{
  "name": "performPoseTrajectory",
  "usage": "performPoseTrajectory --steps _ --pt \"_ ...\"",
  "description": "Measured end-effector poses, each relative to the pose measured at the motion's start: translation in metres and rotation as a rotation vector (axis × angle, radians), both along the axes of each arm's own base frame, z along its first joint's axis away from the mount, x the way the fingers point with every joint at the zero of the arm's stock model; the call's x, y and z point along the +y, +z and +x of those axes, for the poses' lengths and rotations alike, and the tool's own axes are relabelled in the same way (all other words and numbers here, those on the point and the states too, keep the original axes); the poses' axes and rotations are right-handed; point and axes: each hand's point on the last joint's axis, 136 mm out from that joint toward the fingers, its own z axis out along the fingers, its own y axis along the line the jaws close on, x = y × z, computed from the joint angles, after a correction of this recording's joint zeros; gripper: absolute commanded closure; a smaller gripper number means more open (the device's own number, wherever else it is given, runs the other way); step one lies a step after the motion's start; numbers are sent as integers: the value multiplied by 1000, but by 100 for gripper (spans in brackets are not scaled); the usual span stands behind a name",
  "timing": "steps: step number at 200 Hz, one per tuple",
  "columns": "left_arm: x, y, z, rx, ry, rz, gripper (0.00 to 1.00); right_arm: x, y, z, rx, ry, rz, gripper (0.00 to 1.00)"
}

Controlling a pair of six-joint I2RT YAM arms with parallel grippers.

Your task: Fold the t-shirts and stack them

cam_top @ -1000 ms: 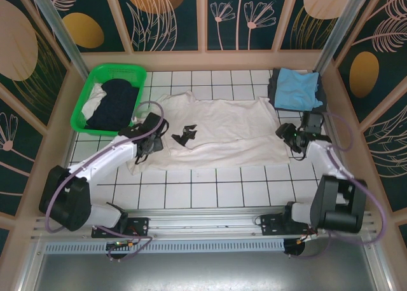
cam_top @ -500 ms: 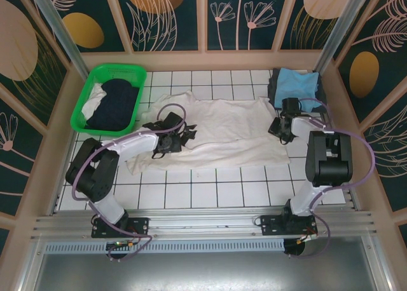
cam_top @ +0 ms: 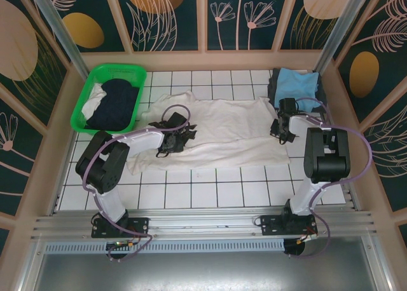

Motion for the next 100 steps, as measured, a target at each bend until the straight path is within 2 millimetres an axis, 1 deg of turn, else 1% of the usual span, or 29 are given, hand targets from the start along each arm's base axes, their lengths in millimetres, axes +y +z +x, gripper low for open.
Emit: performPoseTrajectory --steps 10,22,29,53,65,81,100 --pt "-1 1 1 -4 -12 2 88 0 0 0 0 4 -3 90" --pt "-2 1 2 -6 -10 -5 97 0 0 0 1 11 -6 97" --pt "-2 2 2 -7 -16 -4 100 0 1 1 0 12 -7 99" --pt "-3 3 2 -8 -26 -5 100 0 1 0 0 14 -8 100" --pt "-3 8 2 -13 -27 -6 100 0 2 0 1 14 -8 100" --pt "-1 22 2 -36 -24 -10 100 0 7 -2 -3 14 -8 100" --pt "2 48 3 -90 -16 -25 100 0 20 -3 -27 16 -8 100"
